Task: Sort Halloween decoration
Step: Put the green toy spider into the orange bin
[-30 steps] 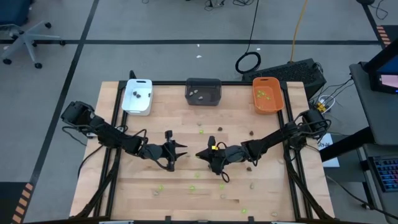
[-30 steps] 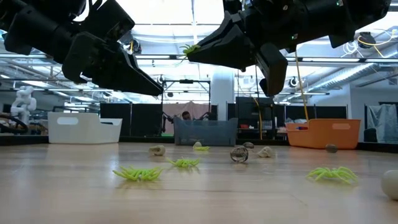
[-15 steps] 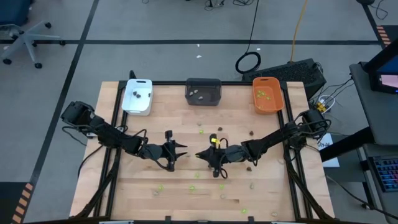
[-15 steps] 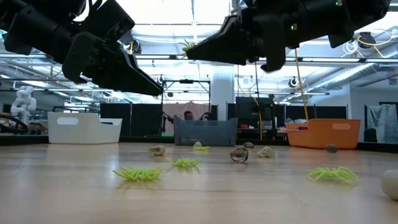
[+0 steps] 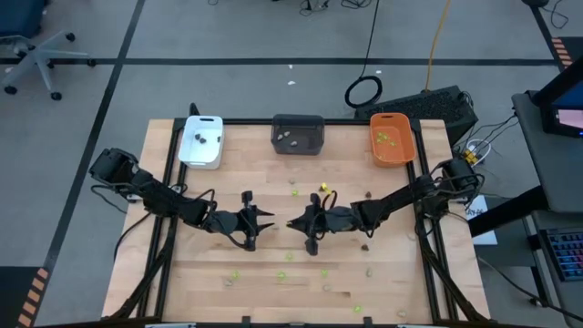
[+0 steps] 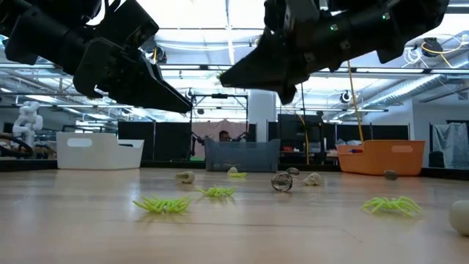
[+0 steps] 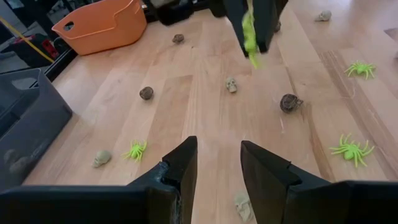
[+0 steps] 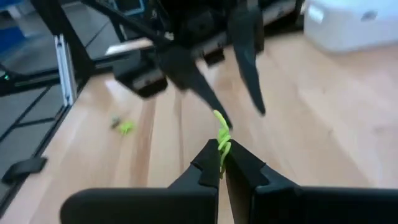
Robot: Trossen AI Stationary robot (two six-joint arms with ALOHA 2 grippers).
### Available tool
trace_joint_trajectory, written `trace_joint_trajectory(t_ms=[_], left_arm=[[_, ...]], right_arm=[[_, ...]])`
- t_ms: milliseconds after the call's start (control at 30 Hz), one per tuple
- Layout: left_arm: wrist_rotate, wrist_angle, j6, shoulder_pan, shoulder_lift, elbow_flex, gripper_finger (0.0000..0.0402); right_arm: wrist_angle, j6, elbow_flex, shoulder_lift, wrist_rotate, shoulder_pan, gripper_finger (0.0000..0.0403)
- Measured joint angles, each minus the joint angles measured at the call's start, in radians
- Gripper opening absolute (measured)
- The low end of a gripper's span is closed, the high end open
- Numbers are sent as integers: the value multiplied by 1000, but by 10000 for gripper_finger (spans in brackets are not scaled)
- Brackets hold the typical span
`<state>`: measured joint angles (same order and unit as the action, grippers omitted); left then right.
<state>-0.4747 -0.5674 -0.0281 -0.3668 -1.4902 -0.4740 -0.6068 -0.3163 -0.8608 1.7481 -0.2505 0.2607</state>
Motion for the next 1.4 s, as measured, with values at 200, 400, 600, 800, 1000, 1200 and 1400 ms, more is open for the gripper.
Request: trace_joint_trajectory(t_ms=[200, 400, 600, 800, 1000, 1200, 1400], left_arm=[[0, 0, 9, 0, 0, 0, 127], [0, 0, 16, 0, 0, 0, 127], [0, 0, 19, 0, 0, 0, 127], [0, 0, 22, 0, 0, 0, 127], [0, 0, 23, 0, 0, 0, 127], [0, -1, 23, 0, 0, 0, 127], [0, -1, 23, 0, 0, 0, 127]], right_arm=[[296, -66, 0, -105, 36, -32, 0], [646, -63, 0, -340, 31, -91, 0], [1052, -65, 0, -570, -188, -190, 0], [1394, -152, 0, -684, -451, -356, 0], [1520, -182, 0, -695, -558, -542, 0], [1485, -80, 0, -655, -484, -737, 0], [1428, 0, 1, -591, -375, -912, 0]])
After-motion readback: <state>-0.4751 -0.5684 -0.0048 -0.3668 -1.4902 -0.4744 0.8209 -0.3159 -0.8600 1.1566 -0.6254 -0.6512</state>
